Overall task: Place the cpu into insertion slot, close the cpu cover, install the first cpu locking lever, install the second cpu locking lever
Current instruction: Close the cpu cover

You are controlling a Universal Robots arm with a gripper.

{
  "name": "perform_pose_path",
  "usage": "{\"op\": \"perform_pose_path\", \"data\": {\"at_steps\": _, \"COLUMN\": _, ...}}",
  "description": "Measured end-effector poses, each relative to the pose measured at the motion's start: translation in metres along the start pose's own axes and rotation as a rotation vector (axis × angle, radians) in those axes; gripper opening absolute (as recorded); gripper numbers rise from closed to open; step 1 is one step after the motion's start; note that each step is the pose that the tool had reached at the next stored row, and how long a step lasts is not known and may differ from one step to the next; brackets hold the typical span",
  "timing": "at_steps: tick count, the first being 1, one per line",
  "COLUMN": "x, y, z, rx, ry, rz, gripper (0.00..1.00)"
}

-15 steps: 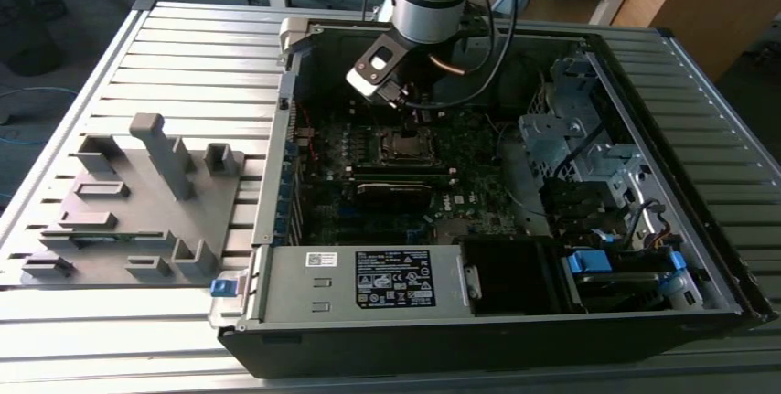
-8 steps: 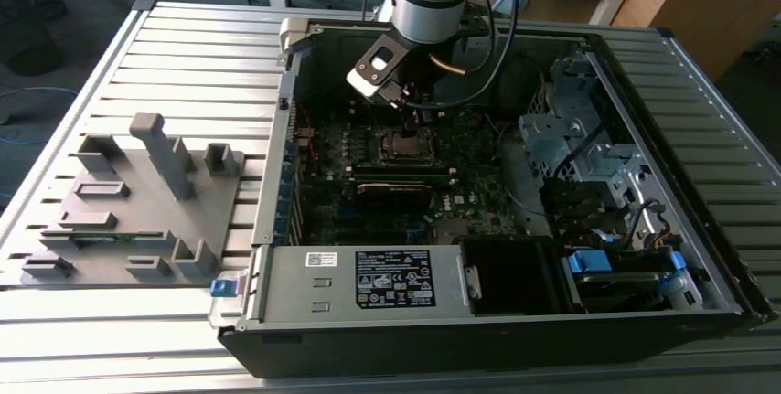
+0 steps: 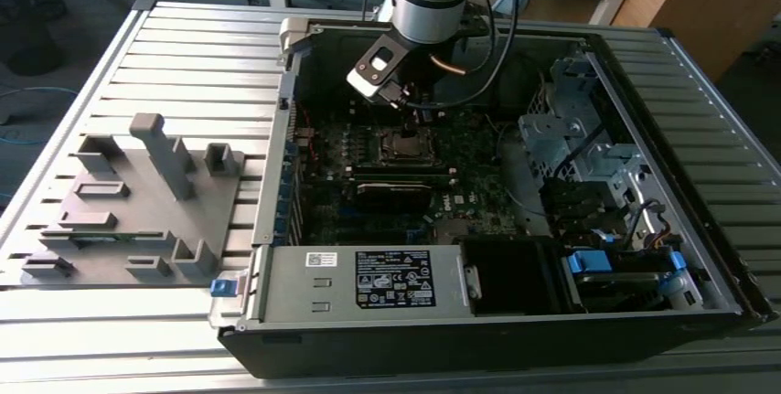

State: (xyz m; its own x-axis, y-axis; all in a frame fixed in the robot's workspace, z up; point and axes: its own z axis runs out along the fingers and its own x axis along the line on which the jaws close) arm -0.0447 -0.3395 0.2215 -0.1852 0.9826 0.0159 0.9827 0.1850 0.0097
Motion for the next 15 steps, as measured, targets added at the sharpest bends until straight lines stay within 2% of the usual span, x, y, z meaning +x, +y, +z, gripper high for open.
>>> {"op": "perform_pose_path", "data": {"at_steps": 10, "x": 0.0000, "y": 0.0000, "z": 0.0000, "rx": 0.0001, "ry": 0.0005, "rz": -0.015, "gripper": 0.10}}
{"op": "perform_pose_path", "data": {"at_steps": 15, "x": 0.0000, "y": 0.0000, "z": 0.0000, "rx": 0.0008, "ry": 0.0009, "rz": -0.058, "gripper": 0.10}}
